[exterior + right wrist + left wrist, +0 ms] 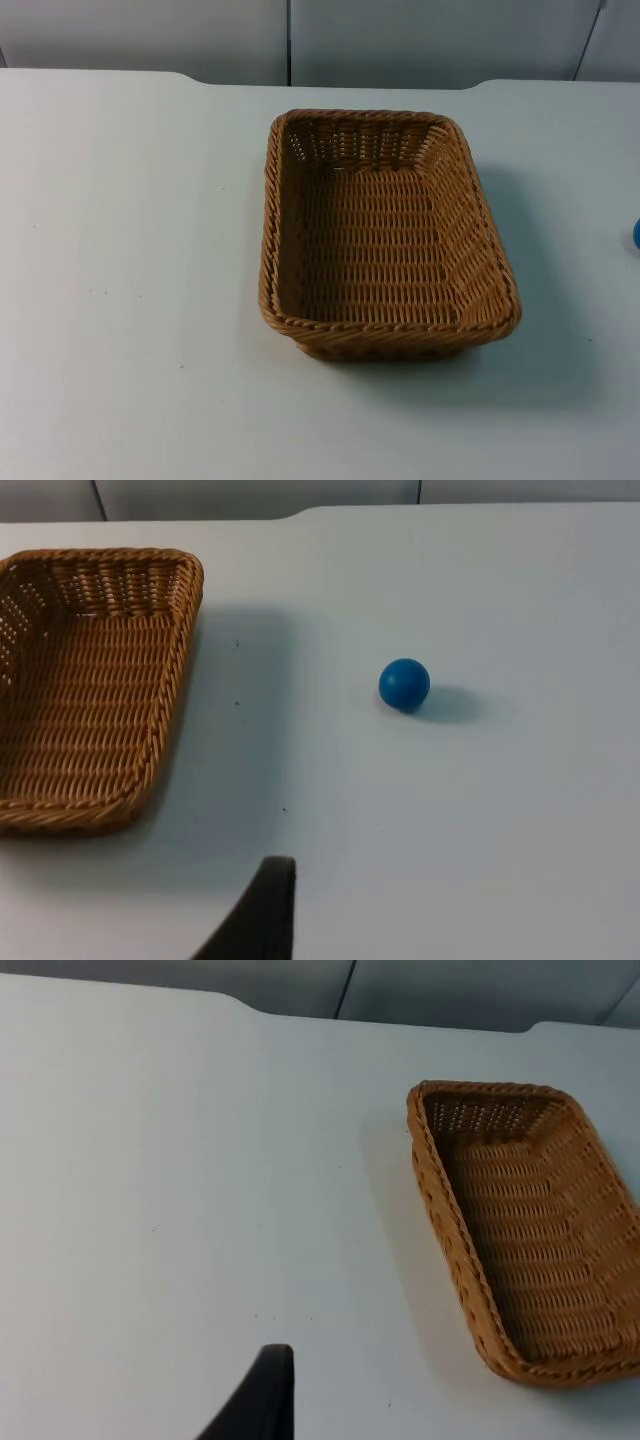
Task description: Pick up the basket with the left hand and place the ball into the basket with the right hand.
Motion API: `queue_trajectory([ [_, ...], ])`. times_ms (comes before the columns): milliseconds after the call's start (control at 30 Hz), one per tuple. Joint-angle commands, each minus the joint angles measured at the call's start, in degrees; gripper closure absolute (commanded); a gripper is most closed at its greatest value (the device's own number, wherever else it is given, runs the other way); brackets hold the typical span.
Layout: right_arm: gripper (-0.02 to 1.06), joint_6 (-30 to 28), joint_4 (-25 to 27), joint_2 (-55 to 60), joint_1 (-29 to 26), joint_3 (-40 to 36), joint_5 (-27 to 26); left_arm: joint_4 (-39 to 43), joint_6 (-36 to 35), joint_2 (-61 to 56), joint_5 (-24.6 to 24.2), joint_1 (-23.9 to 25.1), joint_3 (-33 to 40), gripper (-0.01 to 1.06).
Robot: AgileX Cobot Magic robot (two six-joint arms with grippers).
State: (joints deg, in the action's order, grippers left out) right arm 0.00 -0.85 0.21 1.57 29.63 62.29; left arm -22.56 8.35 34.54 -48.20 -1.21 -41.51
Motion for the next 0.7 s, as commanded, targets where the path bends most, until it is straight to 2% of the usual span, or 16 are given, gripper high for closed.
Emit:
queue_trajectory([
  [0,0.0,0.0,-0.4,-0.2,-0.4,-0.5,-0.5,-3.6,5.0,5.4,4.3,0.2,-0.6,0.0],
  [233,0.0,0.0,-0.4,-0.2,-0.4,-0.5,-0.5,-11.3,12.8,17.2,10.0,0.2,-0.6,0.0],
  [367,0.0,0.0,-0.4,-0.2,-0.4,-0.5,-0.5,-21.9,22.7,27.1,14.6,0.2,-0.6,0.0],
  [400,0.0,0.0,-0.4,-0.2,-0.4,-0.5,-0.5,-21.9,22.7,27.1,14.6,0.2,-0.6,0.0],
  [500,0.0,0.0,-0.6,-0.2,-0.4,-0.5,-0.5,-27.2,28.7,32.9,16.3,0.2,-1.2,0.0],
  [667,0.0,0.0,-0.6,-0.2,-0.4,-0.5,-0.5,-27.8,29.5,40.6,15.7,0.1,-6.2,0.0],
])
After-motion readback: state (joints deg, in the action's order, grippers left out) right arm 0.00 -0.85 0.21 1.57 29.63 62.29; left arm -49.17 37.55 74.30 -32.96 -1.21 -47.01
